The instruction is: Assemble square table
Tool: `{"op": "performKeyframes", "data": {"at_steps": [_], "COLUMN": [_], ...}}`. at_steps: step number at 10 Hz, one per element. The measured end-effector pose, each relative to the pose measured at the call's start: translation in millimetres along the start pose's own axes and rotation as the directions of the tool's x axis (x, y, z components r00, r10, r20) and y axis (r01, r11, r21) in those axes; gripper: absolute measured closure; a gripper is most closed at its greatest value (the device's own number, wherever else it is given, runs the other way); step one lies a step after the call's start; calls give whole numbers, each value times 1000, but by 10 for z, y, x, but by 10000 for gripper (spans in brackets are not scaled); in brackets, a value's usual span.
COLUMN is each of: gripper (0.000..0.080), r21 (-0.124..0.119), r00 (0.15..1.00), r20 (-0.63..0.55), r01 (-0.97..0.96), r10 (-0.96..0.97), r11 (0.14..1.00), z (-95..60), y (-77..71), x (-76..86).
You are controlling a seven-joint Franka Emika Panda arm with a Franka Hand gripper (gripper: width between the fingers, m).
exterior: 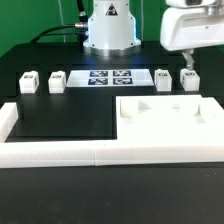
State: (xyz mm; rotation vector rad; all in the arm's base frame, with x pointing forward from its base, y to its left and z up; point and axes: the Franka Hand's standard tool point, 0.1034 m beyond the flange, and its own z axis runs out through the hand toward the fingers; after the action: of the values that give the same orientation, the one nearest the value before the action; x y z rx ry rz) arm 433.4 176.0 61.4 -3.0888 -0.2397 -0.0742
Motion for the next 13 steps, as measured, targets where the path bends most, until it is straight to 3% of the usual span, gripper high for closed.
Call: {"op": "performKeyframes", "data": {"at_steps": [2, 4, 7, 9, 11, 13], "gripper": [150, 150, 150, 150, 150, 150], "r21": [6, 6, -30, -51, -69, -83], "r00": [997, 997, 961, 903, 815, 704], "r20": [21, 26, 270, 423, 574, 697], "r01": [-79, -75, -50, -59, -52, -110], "r10": [79, 75, 56, 75, 83, 136], "r11": [997, 997, 998, 997, 996, 991], "z": [30, 32, 112, 174, 165, 127], "y": [149, 137, 202, 329, 343, 217], "x": [-57, -63, -197, -244, -297, -336]}}
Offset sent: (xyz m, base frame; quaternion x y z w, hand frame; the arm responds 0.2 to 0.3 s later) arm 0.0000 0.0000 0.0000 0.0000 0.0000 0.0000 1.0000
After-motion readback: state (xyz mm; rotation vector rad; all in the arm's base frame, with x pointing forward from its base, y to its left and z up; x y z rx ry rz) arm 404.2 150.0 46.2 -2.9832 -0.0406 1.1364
